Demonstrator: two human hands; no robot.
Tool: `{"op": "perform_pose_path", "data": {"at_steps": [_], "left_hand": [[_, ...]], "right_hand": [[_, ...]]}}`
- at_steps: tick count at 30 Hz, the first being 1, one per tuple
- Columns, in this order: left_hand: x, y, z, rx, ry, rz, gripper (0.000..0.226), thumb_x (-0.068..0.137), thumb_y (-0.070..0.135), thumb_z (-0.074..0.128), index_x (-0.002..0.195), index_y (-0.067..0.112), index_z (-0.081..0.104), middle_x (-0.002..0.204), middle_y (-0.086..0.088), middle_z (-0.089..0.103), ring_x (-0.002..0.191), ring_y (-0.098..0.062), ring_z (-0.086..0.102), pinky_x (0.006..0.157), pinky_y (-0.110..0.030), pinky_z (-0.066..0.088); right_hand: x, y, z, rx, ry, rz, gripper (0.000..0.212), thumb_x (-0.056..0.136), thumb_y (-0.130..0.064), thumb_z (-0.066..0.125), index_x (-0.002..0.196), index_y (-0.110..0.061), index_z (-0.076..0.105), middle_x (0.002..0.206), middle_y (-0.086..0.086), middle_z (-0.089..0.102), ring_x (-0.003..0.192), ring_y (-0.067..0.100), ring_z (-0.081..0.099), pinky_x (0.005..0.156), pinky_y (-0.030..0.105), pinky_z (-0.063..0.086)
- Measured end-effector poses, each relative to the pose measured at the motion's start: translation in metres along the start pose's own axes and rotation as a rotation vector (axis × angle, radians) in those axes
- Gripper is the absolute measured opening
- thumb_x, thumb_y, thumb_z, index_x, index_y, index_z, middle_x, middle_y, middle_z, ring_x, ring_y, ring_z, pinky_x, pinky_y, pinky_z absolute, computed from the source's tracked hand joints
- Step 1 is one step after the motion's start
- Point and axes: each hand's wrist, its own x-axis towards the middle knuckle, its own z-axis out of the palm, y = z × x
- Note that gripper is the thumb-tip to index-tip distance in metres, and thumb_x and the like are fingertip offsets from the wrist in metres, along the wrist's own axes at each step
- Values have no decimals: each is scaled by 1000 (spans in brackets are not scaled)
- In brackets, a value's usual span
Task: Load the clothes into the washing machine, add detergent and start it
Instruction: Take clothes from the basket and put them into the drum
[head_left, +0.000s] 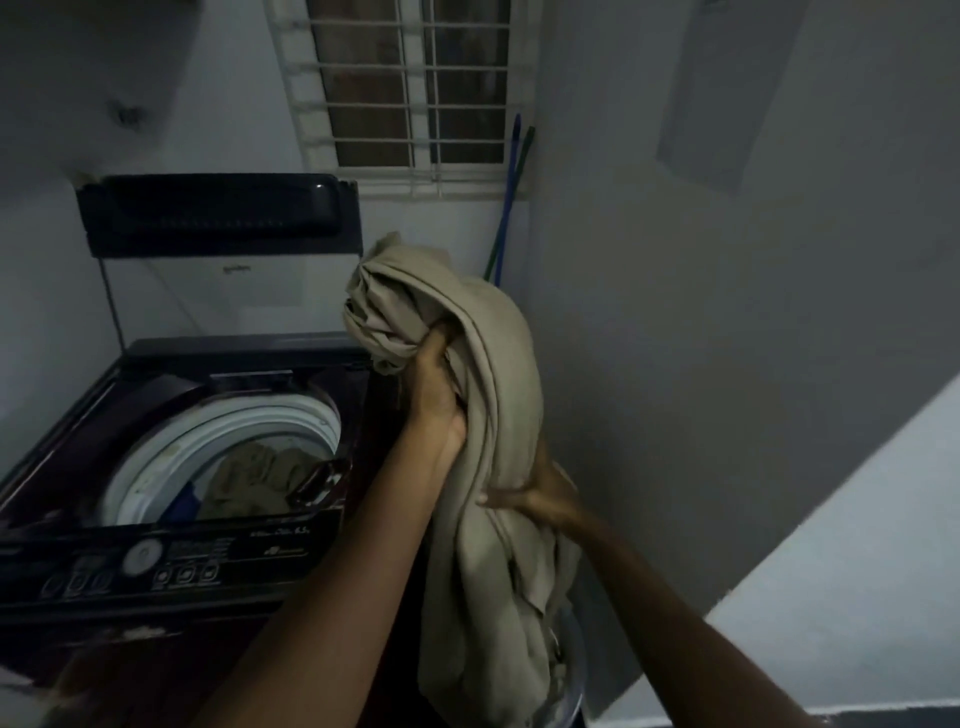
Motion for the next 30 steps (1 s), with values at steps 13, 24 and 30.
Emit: {"op": "perform_pose_path", "data": {"at_steps": [13,24,30], "left_hand": [[-1,20,-83,826,133,114,75,47,34,79,119,19,64,116,1,69,103,-17,65,94,-30,52],[3,5,-73,888,-385,-17,49,74,7,83,111,29,59,99,14,72,90,-5,67,77,-19,52],[-1,-14,-64,739,-231,137,84,54,30,95,128,17,59,127,5,65,118,-10,61,100,-31,50]], "right_hand": [[17,-45,-55,362,779,-132,3,69,-17,51,71,-16,52,68,-6,52,58,-4,44,62,23,40],[16,-93,-29,764,15,0,36,90,-26,46,120,-14,62,119,11,66,112,30,61,93,42,50],[12,-101,-35,807,-278,-8,78,91,-66,32,144,-9,38,142,14,49,131,30,47,115,47,30]]}}
